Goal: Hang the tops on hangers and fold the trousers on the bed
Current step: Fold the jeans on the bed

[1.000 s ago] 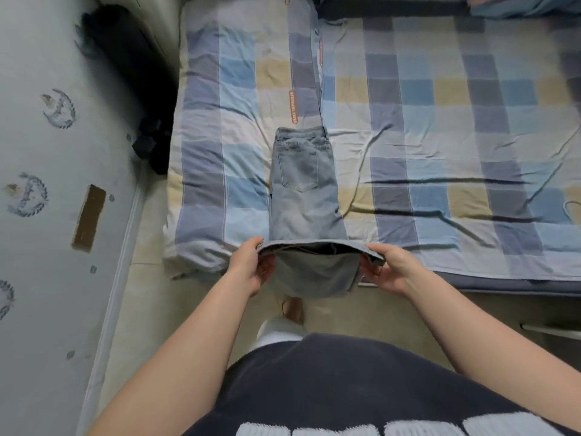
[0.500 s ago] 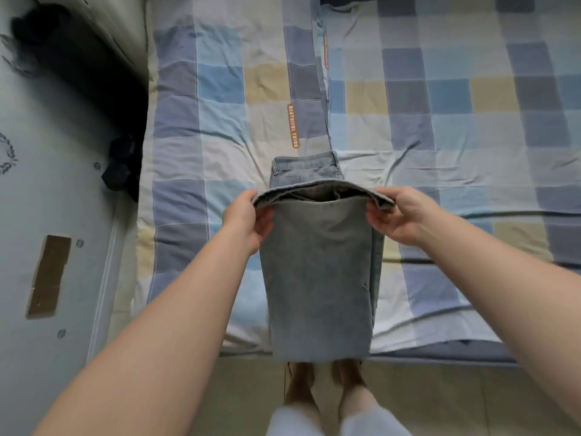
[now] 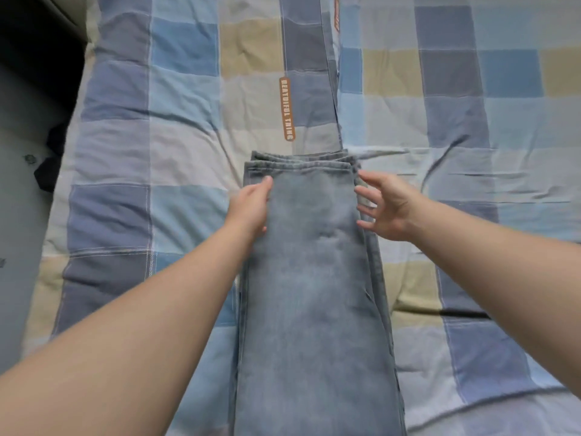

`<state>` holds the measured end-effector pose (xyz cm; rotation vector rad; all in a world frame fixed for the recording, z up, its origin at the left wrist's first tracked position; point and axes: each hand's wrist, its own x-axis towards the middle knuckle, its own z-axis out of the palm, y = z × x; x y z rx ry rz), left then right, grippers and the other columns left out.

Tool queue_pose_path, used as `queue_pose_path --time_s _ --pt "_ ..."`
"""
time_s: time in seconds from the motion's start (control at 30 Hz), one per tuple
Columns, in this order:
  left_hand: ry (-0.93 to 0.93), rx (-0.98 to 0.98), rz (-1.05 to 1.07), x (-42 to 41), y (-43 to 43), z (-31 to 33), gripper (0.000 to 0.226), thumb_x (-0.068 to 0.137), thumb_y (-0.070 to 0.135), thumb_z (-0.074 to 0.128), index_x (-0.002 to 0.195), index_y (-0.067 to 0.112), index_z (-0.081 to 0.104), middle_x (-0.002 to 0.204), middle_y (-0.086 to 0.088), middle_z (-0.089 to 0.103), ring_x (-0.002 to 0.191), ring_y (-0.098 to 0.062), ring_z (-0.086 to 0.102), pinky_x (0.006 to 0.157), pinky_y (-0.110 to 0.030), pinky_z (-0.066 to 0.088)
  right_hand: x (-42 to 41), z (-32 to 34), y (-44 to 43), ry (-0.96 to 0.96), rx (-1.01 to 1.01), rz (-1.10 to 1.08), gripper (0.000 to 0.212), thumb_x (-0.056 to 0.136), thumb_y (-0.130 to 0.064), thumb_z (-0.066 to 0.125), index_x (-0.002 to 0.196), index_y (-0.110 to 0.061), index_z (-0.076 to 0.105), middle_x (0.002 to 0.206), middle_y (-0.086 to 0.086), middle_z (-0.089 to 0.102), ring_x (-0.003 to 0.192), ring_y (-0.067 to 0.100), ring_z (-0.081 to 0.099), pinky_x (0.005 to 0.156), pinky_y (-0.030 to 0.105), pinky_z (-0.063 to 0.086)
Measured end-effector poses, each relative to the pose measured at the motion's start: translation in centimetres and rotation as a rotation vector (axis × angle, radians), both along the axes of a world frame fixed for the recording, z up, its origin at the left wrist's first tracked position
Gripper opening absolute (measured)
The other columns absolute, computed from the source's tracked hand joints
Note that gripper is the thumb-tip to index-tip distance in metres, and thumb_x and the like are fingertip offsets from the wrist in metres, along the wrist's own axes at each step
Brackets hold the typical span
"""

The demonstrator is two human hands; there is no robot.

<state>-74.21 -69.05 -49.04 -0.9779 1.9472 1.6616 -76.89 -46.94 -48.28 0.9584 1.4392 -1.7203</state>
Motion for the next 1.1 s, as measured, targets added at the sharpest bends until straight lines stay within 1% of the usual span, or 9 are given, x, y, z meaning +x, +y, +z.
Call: queue_pose_path --time_s 0.07,0.13,0.27,0.47,0.6,0.73,0.8,0.9,1.1 --pt "0.105 -0.093 -0.082 1.5 0.4 -1.4 0.021 0.102 0.038 0.056 0.104 0.021 0.068 0.098 0.013 0.063 0.095 -0.006 0.058 0.089 -0.02 0.047 1.1 -1.0 0.1 0.007 -0.007 0.053 0.059 0.095 -0.053 0.055 0.15 -0.037 0.039 0.158 -0.009 0.038 0.152 0.022 0.021 0.122 0.05 0.014" --pt "0.167 -0.159 -0.181 3.3 0.6 -2.0 0.031 0.1 0.03 0.062 0.123 0.011 0.067 0.115 0.002 0.069 0.103 -0.006 0.062 0.092 -0.008 0.045 2.4 -1.6 0.2 0.014 -0.01 0.103 0.065 0.095 -0.059 0.052 0.153 -0.038 0.034 0.16 -0.009 0.036 0.153 0.022 0.016 0.123 0.051 0.009" --pt "0.116 -0.297 -0.358 8.2 0.7 -1.7 0.041 0.098 0.038 0.063 0.135 0.021 0.06 0.138 -0.001 0.061 0.131 -0.019 0.052 0.112 -0.036 0.04 6.8 -1.9 0.8 0.024 0.037 0.161 0.061 0.097 -0.055 0.051 0.152 -0.032 0.038 0.153 -0.008 0.046 0.148 0.019 0.03 0.119 0.048 0.02" --pt "0.036 -0.562 -0.491 19.1 0.9 -0.3 0.058 0.093 0.043 0.064 0.146 0.03 0.046 0.162 0.003 0.032 0.149 -0.02 0.025 0.117 -0.043 0.024 18.1 -2.2 1.9 0.14 0.223 0.141 0.039 0.098 -0.02 0.062 0.137 -0.017 0.059 0.136 0.004 0.062 0.113 0.008 0.06 0.091 0.022 0.046" --pt "-0.049 -0.617 -0.478 26.2 1.0 -0.5 0.07 0.091 0.042 0.067 0.153 0.028 0.037 0.167 0.002 0.019 0.149 -0.026 0.022 0.117 -0.046 0.024 25.8 -3.0 2.4 0.254 0.412 0.4 0.061 0.096 -0.018 0.064 0.152 -0.019 0.04 0.157 0.002 0.037 0.144 0.016 0.035 0.12 0.038 0.028" --pt "-0.073 -0.572 -0.432 31.8 1.1 -0.5 0.081 0.092 0.035 0.068 0.159 0.024 0.023 0.168 -0.006 0.014 0.15 -0.028 0.022 0.119 -0.042 0.022 31.4 -3.2 2.5 0.229 0.506 0.564 0.084 0.092 -0.029 0.068 0.159 -0.029 0.018 0.167 0.0 0.01 0.152 0.019 0.013 0.124 0.038 0.015" --pt "-0.054 -0.546 -0.383 33.8 1.2 -0.4 0.085 0.092 0.033 0.068 0.16 0.023 0.018 0.167 -0.007 0.018 0.151 -0.026 0.023 0.119 -0.039 0.023 33.1 -3.1 2.2 0.199 0.437 0.5 0.093 0.09 -0.026 0.07 0.16 -0.03 0.009 0.165 0.0 0.015 0.151 0.02 0.019 0.123 0.04 0.021" --pt "-0.128 -0.463 -0.177 35.0 1.1 -0.5 0.091 0.09 0.037 0.071 0.159 0.021 0.013 0.161 -0.009 0.031 0.144 -0.025 0.036 0.113 -0.036 0.032 34.0 -2.8 2.0 0.131 0.284 0.305 0.09 0.088 -0.018 0.074 0.157 -0.027 0.017 0.153 0.0 0.04 0.136 0.019 0.045 0.115 0.043 0.039" --pt "-0.302 -0.293 -0.137 35.0 -0.6 -1.4 0.059 0.091 0.039 0.071 0.134 0.007 0.048 0.13 -0.009 0.063 0.12 -0.028 0.061 0.096 -0.033 0.046 33.4 -2.3 3.6 -0.121 0.275 0.269 0.071 0.081 -0.033 0.082 0.14 -0.015 0.045 0.125 0.001 0.062 0.108 0.017 0.063 0.086 0.029 0.055"
